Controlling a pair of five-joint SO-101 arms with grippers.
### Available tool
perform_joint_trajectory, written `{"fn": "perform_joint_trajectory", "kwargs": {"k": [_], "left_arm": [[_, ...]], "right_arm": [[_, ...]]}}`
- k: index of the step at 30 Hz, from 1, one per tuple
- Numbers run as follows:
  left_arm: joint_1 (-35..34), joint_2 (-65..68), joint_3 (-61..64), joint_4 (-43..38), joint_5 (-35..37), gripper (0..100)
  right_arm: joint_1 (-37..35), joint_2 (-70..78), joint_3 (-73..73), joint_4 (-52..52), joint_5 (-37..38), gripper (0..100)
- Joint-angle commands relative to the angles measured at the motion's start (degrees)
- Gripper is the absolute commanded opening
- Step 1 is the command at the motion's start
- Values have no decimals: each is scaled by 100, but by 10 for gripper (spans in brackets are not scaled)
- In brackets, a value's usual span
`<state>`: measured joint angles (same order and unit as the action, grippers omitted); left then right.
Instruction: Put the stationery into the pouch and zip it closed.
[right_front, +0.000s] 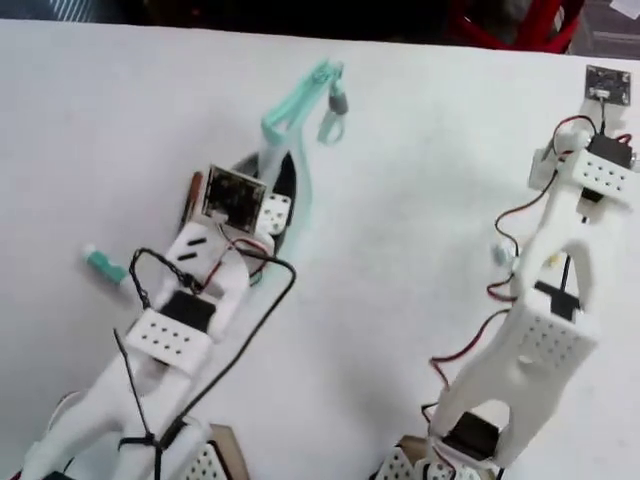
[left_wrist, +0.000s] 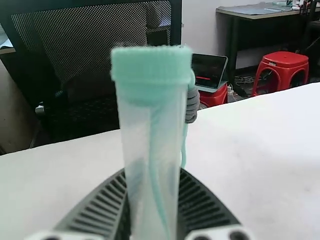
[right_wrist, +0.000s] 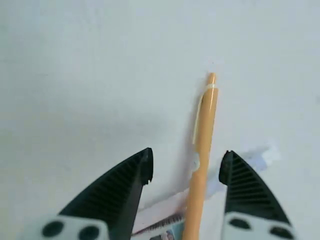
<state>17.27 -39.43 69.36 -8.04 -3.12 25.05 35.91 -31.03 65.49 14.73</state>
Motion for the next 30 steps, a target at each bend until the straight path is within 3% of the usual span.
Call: {"fn": "perform_joint_trajectory", "kwargs": {"k": [1,5,12,18,22,30], "left_arm": [[66,-268,404,9,53,28],[189,-892,862,123,53,56],[418,-2097,1002,1618,53,127],[382,-2440,1046,1890,53,128],[382,-2466,1143,1890,53,128],[409,-2484,1125,2277,53,143]], "right_arm": [[101,620,-1064,31,132,212],[207,1385,-1679,31,132,212],[259,2220,-2611,418,132,204],[251,2651,-3288,514,141,19],[295,2677,-3508,611,105,22],[110,2035,-5187,2563,97,18]]}}
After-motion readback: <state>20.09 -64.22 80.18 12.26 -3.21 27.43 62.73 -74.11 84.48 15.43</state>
